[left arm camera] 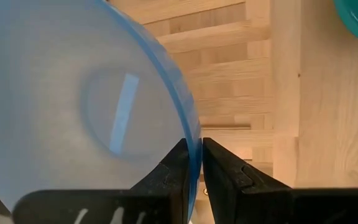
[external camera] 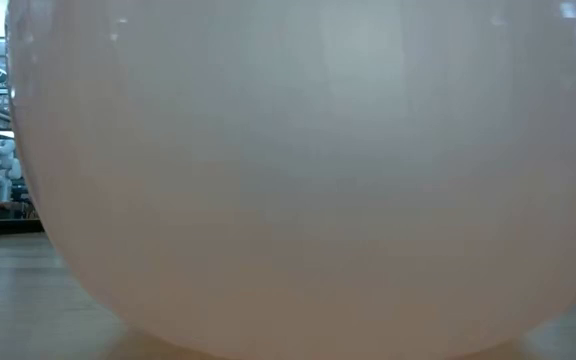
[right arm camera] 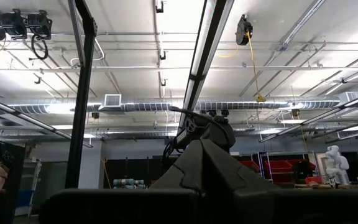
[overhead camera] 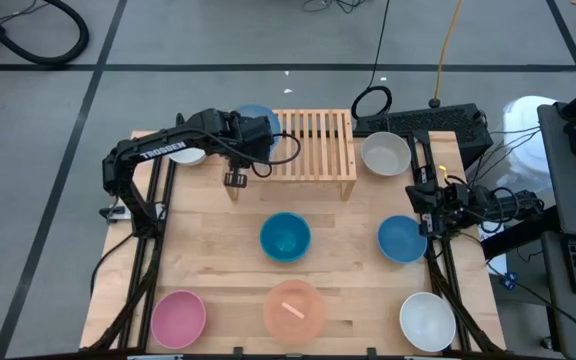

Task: Place and stack bowls onto a shelf
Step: Put the light blue bowl on the shelf

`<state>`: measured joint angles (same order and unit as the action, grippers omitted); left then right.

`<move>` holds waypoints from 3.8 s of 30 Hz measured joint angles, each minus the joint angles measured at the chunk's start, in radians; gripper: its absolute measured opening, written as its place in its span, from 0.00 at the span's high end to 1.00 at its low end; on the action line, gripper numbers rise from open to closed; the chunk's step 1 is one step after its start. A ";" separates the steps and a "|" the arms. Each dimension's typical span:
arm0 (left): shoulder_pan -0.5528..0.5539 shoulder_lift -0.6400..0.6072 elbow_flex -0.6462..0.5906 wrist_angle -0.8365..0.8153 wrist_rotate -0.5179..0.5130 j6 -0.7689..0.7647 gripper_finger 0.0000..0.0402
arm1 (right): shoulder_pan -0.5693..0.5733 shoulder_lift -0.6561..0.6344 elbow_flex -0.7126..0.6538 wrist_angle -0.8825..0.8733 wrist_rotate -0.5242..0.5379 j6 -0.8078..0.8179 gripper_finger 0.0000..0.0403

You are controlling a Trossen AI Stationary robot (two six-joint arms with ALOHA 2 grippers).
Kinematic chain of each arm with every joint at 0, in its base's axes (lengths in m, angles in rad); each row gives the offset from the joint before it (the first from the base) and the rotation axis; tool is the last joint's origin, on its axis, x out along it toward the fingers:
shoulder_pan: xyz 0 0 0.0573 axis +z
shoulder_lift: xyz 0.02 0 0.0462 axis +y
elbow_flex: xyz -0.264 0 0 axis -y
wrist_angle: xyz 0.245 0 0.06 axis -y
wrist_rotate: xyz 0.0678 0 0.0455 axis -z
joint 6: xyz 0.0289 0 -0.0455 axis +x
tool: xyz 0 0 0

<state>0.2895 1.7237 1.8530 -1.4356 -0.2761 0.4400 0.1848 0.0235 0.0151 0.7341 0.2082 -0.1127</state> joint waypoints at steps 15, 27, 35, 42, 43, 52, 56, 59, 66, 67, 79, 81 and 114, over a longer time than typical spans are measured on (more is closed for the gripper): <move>0.004 0.000 0.000 0.022 0.006 -0.005 0.90 | 0.000 0.000 0.000 -0.001 0.000 0.000 1.00; 0.023 0.000 0.000 0.020 0.153 0.031 0.90 | 0.000 0.000 0.000 -0.002 0.000 0.029 1.00; 0.038 0.000 -0.001 0.009 0.109 0.032 0.90 | 0.000 0.000 0.000 -0.002 0.000 0.075 1.00; 0.037 0.000 -0.001 0.019 0.088 0.027 0.90 | 0.000 0.000 0.000 -0.005 0.000 0.075 1.00; 0.037 0.000 -0.001 0.020 0.088 0.025 0.90 | 0.000 0.000 0.000 -0.005 0.000 0.077 1.00; 0.037 0.000 -0.001 0.048 0.087 0.002 0.90 | 0.000 0.000 0.000 -0.005 0.000 0.074 1.00; 0.026 0.000 -0.001 0.046 0.086 -0.006 0.90 | 0.000 0.000 0.000 -0.005 0.000 0.074 1.00; 0.013 0.000 -0.001 0.040 0.084 0.016 0.90 | 0.000 0.000 0.000 -0.005 0.000 0.074 1.00; -0.010 -0.004 0.036 0.012 0.092 -0.007 0.90 | 0.000 0.000 0.000 -0.005 0.000 0.074 1.00; -0.010 -0.004 0.045 0.008 0.091 -0.018 0.90 | 0.000 0.000 0.000 -0.005 0.000 0.074 1.00; 0.025 -0.003 0.052 -0.009 0.114 -0.048 0.90 | 0.000 0.000 0.000 -0.005 0.000 0.075 1.00; 0.024 -0.003 0.052 -0.009 0.111 -0.050 0.90 | 0.000 0.000 0.000 -0.005 0.000 0.075 1.00; 0.010 0.024 0.051 -0.026 0.107 -0.053 0.90 | 0.000 0.000 0.000 -0.004 0.000 0.075 1.00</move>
<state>0.2996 1.7477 1.9045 -1.4618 -0.1690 0.3868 0.1852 0.0238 0.0153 0.7300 0.2081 -0.0376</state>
